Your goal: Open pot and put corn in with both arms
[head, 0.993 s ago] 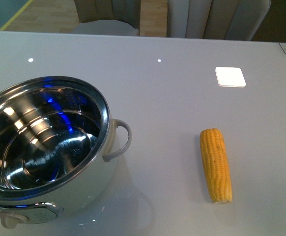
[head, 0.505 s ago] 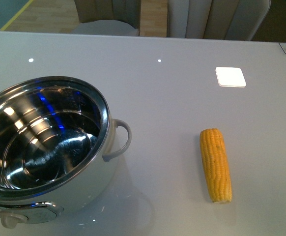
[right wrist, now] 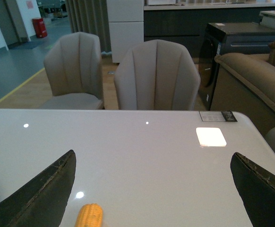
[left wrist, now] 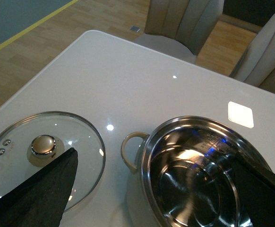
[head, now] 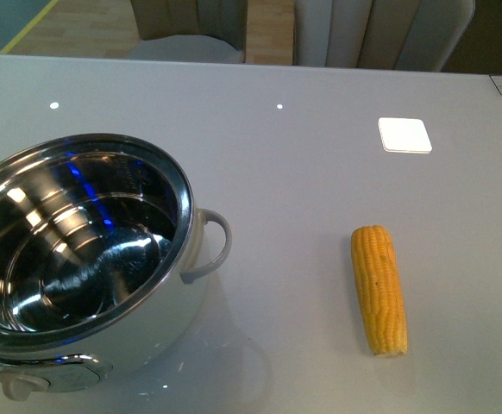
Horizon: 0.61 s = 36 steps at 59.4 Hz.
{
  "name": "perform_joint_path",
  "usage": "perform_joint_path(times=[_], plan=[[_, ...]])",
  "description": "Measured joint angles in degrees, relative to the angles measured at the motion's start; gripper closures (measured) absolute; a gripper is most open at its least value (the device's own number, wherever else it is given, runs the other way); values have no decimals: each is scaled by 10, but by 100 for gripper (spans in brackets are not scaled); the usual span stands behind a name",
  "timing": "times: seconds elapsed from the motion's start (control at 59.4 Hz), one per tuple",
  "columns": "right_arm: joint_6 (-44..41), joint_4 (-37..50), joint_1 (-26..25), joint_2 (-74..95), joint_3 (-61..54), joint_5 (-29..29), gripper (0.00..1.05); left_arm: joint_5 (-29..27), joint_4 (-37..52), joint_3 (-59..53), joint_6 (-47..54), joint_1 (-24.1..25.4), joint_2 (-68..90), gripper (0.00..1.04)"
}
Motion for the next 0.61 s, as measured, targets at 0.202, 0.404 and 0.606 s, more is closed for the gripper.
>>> perform_joint_path(times=[0.202, 0.404, 0.606], plan=[[0, 0, 0, 0, 0, 0, 9, -54, -66, -5, -10, -82, -79, 7], [0, 0, 0, 0, 0, 0, 9, -71, -91, -12, -10, -109, -116, 7], [0, 0, 0, 0, 0, 0, 9, -137, 70, -84, 45, -180, -212, 40]])
